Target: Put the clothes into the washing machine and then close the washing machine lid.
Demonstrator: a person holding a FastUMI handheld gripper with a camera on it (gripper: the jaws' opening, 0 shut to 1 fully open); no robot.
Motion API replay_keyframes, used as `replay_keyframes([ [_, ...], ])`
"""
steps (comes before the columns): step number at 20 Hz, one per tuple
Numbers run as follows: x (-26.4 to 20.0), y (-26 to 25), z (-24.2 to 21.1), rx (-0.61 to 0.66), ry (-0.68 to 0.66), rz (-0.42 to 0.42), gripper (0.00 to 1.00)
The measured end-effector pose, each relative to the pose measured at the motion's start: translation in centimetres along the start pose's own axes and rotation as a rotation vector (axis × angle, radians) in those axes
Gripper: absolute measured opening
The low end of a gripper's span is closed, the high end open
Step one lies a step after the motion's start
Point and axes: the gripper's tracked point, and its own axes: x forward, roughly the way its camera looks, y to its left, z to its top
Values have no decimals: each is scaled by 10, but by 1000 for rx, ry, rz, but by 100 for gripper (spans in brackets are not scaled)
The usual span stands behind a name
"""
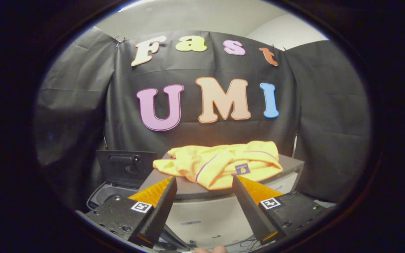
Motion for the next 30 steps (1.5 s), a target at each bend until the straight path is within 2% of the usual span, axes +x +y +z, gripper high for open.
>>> replay_keyframes([
  [6, 66, -26, 22, -39, 116, -9, 97],
  [12, 118, -64, 4, -69, 273, -95, 98],
  [15, 128, -72, -23, -59, 392, -119, 98],
  [17, 132, -74, -39, -79, 451, -124, 92],
  [19, 140, -72, -30, -68, 412, -121, 91],
  [22, 138, -71, -40, -32, 438, -95, 83],
  [24, 139, -70, -36, -49, 427, -92, 67],
  [25, 138, -69, -35, -73, 424, -94, 54],
  [29, 138, -62, -27, -215, 423, -156, 14],
  [30, 137, -57, -31, -228, 449, -164, 9],
])
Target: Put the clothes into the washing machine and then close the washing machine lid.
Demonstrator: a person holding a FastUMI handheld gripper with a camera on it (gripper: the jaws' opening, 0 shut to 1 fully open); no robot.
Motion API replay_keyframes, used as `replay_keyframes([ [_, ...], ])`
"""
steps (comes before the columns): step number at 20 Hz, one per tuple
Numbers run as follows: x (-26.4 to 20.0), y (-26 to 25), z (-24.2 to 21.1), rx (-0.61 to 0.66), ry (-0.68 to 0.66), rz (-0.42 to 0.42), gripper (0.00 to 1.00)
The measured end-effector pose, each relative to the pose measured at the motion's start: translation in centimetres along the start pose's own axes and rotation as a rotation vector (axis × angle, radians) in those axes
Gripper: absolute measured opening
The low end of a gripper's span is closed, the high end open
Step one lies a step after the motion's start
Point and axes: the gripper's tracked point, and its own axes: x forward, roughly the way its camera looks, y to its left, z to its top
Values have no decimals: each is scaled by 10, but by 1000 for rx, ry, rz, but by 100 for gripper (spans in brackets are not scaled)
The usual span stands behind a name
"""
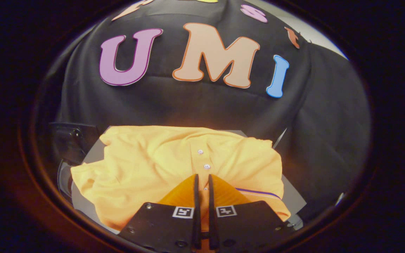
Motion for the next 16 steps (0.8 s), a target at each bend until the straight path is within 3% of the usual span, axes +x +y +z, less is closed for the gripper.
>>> replay_keyframes([
  [1, -4, 4, 1, -11, 6, -1, 1],
  [8, -12, 32, 13, 129, -33, 78, 0],
  [13, -43, 67, 56, 217, -129, 154, 0],
  [16, -67, 111, 85, 231, -168, 245, 0],
])
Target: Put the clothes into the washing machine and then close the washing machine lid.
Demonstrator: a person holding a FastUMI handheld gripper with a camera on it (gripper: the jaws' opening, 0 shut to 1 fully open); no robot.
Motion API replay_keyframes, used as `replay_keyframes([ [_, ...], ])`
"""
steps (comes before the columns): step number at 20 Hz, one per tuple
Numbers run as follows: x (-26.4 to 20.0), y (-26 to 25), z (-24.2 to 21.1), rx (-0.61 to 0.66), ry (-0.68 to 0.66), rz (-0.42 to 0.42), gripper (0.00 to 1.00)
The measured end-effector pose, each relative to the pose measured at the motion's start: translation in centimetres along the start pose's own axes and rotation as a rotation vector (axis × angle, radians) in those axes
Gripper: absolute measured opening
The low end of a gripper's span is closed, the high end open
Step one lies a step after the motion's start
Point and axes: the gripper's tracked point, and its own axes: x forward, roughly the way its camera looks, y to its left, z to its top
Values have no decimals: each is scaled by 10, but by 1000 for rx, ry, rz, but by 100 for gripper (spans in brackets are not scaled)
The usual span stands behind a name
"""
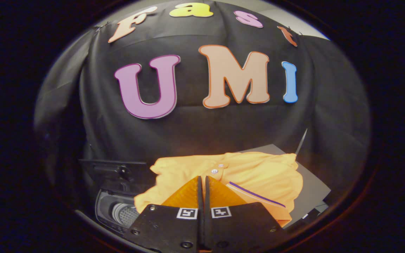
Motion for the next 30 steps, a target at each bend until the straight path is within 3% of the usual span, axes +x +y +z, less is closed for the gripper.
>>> replay_keyframes([
  [12, -8, 195, 46, -44, -38, 267, 0],
  [16, -13, 257, 49, 4, -33, 373, 0],
  [20, -3, 280, 37, -95, -9, 374, 0],
  [25, 1, 290, 11, -68, 19, 417, 0],
  [30, 22, 286, 4, -74, 15, 400, 0],
])
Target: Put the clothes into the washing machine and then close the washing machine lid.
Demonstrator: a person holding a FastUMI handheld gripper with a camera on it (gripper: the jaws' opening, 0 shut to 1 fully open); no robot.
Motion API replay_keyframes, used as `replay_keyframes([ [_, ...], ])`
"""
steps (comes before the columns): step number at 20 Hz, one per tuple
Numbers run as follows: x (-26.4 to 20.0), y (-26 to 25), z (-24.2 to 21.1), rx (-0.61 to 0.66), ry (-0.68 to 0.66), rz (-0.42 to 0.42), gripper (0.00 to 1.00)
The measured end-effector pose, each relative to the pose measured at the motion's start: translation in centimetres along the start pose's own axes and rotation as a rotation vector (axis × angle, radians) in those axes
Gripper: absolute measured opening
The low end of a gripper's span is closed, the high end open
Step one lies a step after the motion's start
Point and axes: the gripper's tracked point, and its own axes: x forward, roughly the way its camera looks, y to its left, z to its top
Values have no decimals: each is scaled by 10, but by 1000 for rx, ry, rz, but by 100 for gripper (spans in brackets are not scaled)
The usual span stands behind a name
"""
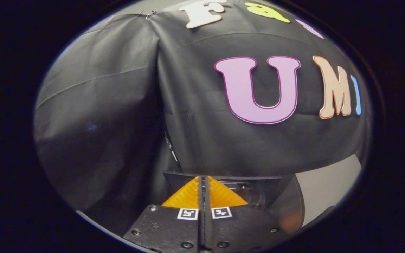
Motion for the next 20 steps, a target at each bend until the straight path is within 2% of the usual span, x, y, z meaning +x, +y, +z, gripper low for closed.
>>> replay_keyframes([
  [5, 37, -4, 1, 8, -4, -28, 0],
  [8, 68, -16, -4, -4, -5, -73, 0],
  [14, 117, -27, -30, 6, 59, -117, 2],
  [15, 122, -30, -33, 9, 69, -136, 7],
  [19, 145, -42, -45, -21, 94, -190, 45],
  [20, 146, -44, -50, -40, 105, -206, 49],
])
